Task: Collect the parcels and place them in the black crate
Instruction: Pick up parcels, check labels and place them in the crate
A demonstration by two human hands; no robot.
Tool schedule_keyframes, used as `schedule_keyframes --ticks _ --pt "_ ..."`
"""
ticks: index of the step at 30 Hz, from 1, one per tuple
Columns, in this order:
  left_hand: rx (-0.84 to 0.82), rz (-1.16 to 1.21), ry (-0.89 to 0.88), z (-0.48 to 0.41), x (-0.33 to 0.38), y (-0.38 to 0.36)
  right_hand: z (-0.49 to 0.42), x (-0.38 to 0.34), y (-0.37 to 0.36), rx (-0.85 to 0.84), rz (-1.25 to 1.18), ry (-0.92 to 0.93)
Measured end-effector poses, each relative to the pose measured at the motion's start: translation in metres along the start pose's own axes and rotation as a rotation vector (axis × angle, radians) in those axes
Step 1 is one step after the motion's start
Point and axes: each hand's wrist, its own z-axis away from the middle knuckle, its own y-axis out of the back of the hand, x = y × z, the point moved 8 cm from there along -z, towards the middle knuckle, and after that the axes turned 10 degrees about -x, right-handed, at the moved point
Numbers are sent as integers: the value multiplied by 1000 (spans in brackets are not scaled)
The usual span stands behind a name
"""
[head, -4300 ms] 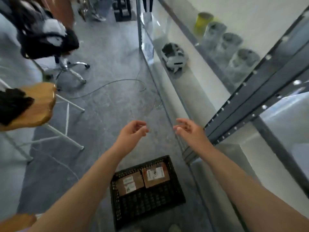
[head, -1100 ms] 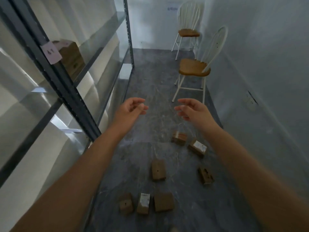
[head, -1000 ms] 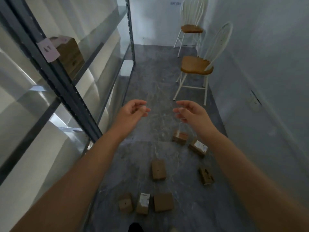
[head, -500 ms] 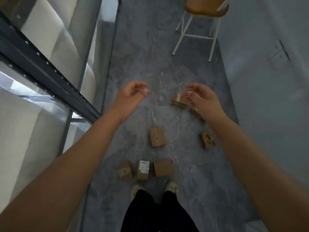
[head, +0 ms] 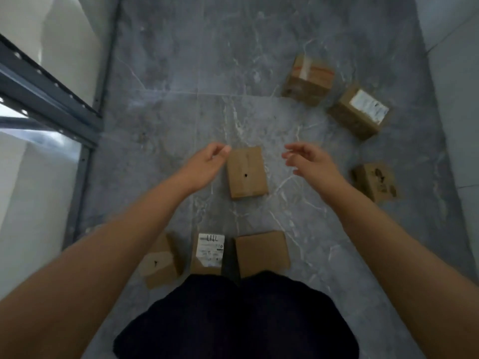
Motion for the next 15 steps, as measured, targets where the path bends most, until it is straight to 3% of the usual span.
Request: schedule_keyframes --ticks 7,12,15 --pt "-14 -3 81 -94 -101 -43 -94 121 -43 -28 52 -68" --pt "-191 293 384 -100 -156 -104 -104 172 -79 -198 74 -252" --pt "-175 382 338 -100 -147 -123 -101 162 -83 -177 40 -197"
